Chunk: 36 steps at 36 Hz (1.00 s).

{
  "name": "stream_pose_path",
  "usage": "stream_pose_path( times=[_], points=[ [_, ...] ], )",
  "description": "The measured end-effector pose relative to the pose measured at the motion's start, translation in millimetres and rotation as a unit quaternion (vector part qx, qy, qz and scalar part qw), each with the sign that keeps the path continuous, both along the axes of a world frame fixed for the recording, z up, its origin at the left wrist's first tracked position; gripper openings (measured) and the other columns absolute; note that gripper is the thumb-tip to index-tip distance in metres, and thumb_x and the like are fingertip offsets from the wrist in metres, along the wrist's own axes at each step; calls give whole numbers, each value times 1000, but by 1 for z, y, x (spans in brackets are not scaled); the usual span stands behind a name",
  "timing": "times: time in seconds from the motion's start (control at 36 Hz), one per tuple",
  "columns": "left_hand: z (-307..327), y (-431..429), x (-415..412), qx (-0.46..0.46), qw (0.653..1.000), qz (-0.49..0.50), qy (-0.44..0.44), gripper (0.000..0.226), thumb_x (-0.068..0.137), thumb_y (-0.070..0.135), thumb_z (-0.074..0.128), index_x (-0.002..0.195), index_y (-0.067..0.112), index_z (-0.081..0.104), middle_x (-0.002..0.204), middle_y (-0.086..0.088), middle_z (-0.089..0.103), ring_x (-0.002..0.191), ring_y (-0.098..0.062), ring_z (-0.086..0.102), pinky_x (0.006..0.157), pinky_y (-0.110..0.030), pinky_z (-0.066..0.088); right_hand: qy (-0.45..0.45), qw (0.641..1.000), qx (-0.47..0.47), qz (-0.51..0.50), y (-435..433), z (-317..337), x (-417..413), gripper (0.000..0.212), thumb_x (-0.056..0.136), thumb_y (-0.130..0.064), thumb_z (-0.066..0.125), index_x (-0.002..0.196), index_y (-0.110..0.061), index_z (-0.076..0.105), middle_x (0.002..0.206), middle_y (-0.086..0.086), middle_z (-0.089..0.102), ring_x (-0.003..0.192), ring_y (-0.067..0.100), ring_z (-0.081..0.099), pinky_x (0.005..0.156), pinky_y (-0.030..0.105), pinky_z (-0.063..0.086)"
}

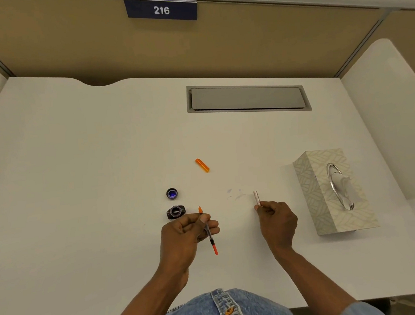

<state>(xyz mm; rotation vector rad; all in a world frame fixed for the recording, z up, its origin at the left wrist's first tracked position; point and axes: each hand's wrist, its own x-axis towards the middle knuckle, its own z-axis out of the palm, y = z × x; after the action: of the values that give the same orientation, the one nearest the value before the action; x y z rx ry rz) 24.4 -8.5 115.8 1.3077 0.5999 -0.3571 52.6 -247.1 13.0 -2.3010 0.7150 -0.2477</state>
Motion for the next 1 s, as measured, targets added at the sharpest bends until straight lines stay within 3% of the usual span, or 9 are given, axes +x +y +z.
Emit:
stream_pose_path(
  times=[0.25,0.56,0.75,1.0],
  points=[
    [1,0,0,15,1000,-15,7,15,100,15,69,104,4,79,92,-11,84,86,-28,83,83,-33,64,-10,1000,-11,14,-1,-8,0,13,79,-11,92,89,-9,84,82,9,73,66,20,62,70,31,47],
    [3,3,-3,22,1000,-14,16,15,101,16,68,103,6,79,91,-9,85,84,-25,83,75,-24,63,-15,1000,-7,17,-3,-10,-1,15,78,-12,93,91,-10,84,84,8,73,69,23,67,72,31,49],
    [2,3,-4,15,1000,-8,17,15,100,16,69,104,5,79,92,-11,84,85,-28,83,85,-35,63,-20,1000,-10,21,-4,-12,-2,18,76,-13,94,91,-11,84,85,7,74,69,26,70,72,37,57],
    [3,4,-5,11,1000,-4,14,15,100,15,69,103,4,79,92,-12,84,85,-28,83,84,-35,63,-18,1000,-7,19,-6,-13,-3,19,77,-14,94,92,-11,84,86,7,74,71,25,71,73,43,61]
  ],
)
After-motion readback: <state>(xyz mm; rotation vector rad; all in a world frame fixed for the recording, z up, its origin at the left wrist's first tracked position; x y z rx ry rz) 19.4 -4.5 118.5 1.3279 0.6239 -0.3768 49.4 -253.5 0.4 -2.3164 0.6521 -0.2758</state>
